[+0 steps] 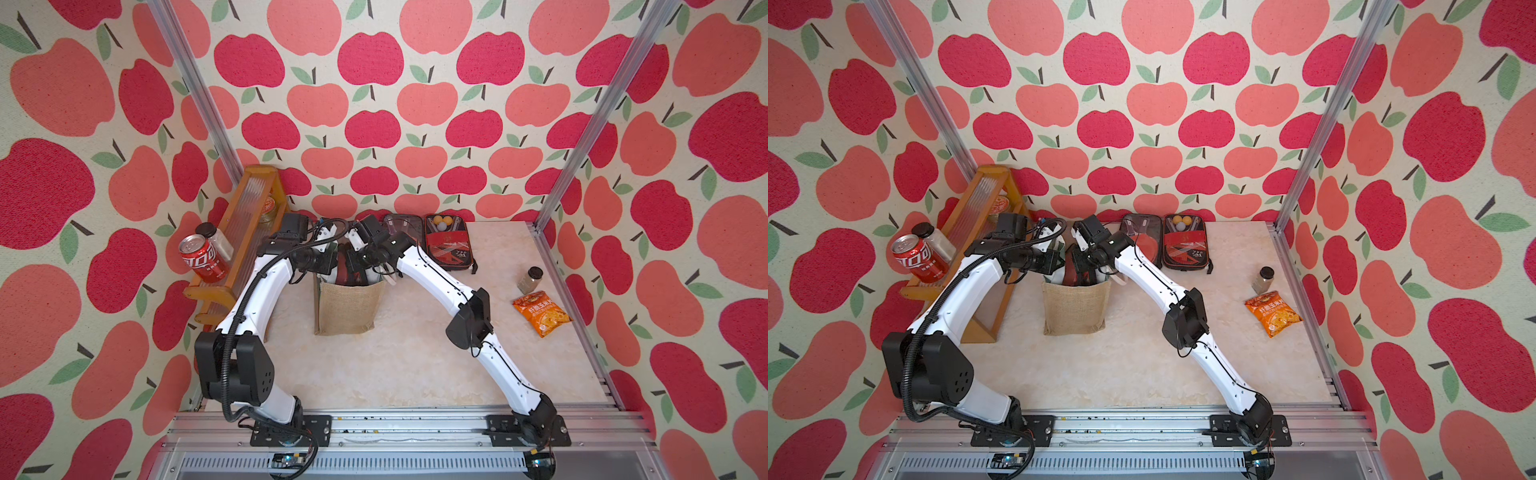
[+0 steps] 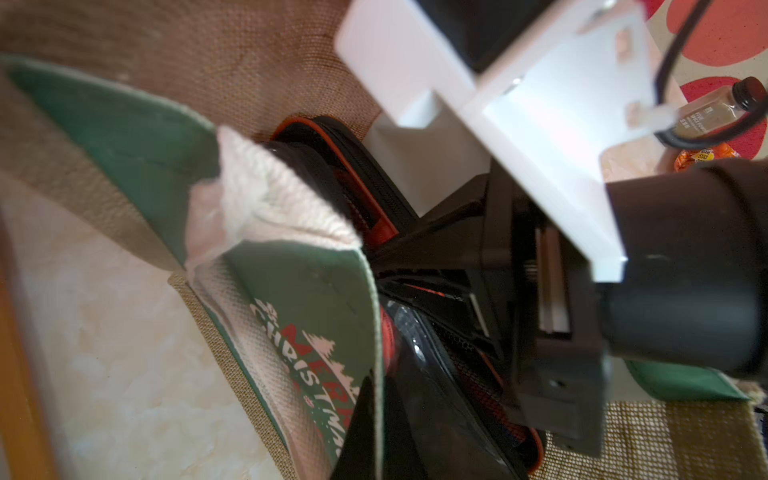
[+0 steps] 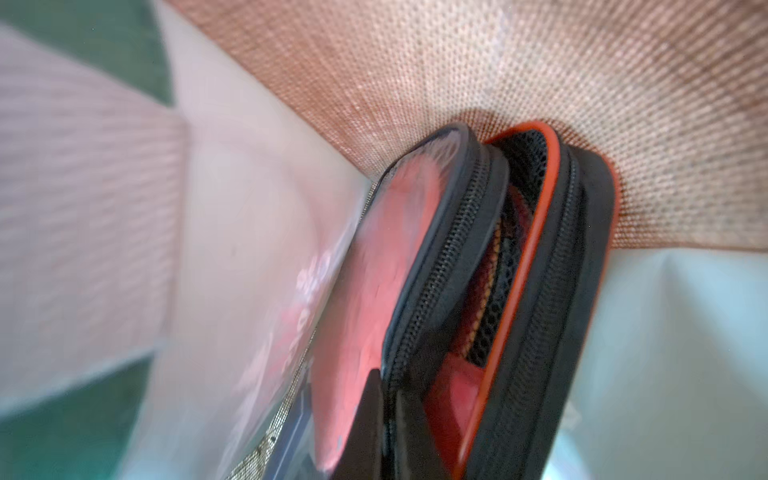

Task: Remove the ping pong set from the canvas bag
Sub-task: Pick up the ping pong set from the canvas bag.

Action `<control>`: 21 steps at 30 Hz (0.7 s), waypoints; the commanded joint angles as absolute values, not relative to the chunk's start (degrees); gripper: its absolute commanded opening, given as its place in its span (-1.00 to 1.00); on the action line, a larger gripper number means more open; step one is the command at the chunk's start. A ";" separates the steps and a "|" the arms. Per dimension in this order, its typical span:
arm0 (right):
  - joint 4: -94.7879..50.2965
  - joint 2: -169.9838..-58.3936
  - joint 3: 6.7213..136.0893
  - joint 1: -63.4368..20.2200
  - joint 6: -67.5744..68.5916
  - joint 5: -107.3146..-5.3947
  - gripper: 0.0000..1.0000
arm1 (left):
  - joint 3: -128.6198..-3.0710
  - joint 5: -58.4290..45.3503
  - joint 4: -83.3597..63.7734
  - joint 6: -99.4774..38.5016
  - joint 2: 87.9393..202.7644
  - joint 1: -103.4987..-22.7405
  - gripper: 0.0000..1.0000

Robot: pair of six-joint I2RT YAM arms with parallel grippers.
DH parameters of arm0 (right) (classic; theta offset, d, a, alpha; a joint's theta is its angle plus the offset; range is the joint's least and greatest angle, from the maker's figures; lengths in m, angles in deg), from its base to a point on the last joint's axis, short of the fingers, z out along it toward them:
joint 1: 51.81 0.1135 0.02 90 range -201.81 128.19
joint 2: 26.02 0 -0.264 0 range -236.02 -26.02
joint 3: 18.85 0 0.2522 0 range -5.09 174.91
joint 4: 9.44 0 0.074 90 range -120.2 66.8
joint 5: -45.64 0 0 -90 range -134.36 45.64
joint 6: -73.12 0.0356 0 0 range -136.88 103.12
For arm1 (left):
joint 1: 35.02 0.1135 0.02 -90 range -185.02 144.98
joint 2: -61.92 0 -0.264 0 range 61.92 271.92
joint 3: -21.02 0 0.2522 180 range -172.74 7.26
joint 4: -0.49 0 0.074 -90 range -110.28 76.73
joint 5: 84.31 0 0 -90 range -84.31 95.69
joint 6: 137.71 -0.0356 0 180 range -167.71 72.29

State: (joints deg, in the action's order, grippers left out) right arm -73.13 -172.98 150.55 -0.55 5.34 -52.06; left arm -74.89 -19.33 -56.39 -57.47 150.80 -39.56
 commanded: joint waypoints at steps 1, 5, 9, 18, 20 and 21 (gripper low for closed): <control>-75.83 -166.26 150.70 -1.44 2.49 -49.60 -1.00 | -74.22 -17.25 -53.88 -56.70 149.28 -37.69 -1.00; -75.83 -164.91 151.39 -2.02 2.38 -49.47 -1.00 | -74.19 -17.58 -53.97 -56.59 148.98 -37.71 -1.00; -76.78 -164.35 152.76 -2.06 2.20 -49.00 -1.00 | -74.17 -17.06 -53.88 -56.59 148.93 -37.64 -1.00; -76.11 -161.10 152.77 -2.05 1.71 -48.11 -1.00 | -74.17 -16.99 -53.84 -56.42 149.38 -37.65 -1.00; -75.78 -160.38 152.77 -2.06 1.58 -47.87 -1.00 | -74.04 -16.84 -53.79 -56.50 149.38 -37.59 -1.00; -75.60 -160.01 152.77 -2.06 1.49 -47.81 -1.00 | -74.03 -16.80 -53.75 -56.50 149.45 -37.66 -1.00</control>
State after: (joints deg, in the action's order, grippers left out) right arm -75.99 -165.74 150.57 -1.83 3.44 -48.56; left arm -74.43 -18.12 -55.38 -57.01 150.30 -38.16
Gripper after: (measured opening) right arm 0.076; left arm 0.051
